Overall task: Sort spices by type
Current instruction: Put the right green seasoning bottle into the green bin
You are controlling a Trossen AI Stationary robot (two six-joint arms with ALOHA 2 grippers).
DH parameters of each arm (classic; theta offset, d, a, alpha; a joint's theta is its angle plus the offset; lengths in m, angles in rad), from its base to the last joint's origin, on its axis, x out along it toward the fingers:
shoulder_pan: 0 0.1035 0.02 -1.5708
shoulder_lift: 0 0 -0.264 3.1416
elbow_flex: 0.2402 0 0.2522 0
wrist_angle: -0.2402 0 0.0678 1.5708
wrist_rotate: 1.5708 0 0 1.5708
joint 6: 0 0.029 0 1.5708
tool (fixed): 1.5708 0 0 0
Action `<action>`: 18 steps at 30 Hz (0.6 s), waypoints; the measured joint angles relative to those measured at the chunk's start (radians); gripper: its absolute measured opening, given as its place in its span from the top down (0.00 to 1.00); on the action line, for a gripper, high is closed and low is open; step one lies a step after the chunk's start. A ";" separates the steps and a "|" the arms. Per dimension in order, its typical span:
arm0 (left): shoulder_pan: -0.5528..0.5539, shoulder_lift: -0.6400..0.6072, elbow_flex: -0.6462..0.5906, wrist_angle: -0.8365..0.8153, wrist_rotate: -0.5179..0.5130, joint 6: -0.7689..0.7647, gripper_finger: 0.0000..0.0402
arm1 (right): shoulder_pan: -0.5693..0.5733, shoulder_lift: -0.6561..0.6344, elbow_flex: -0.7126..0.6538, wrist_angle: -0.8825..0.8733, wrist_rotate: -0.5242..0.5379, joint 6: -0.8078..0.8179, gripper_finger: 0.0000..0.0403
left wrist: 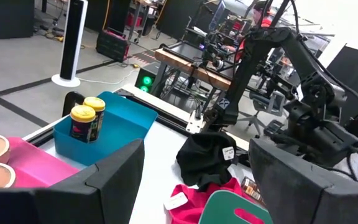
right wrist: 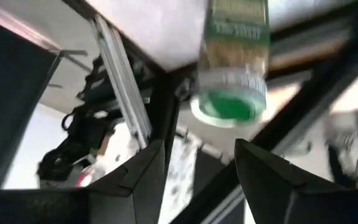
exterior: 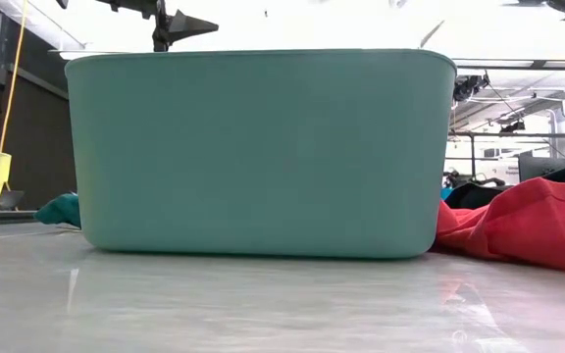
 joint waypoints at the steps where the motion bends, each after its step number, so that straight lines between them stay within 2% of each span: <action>1: 0.000 0.000 0.000 0.000 0.000 0.000 0.31 | 0.000 0.000 0.000 0.007 0.023 -0.026 0.53; 9: 0.000 0.000 0.000 0.000 0.000 0.001 0.31 | 0.000 0.000 0.000 0.009 0.130 -0.092 0.53; 15: 0.000 0.000 0.000 0.000 0.000 0.008 0.31 | 0.000 0.000 0.000 0.002 0.122 -0.066 0.52; 18: 0.000 0.000 0.000 0.000 0.000 0.008 0.31 | 0.000 0.000 0.000 -0.022 0.100 -0.045 0.45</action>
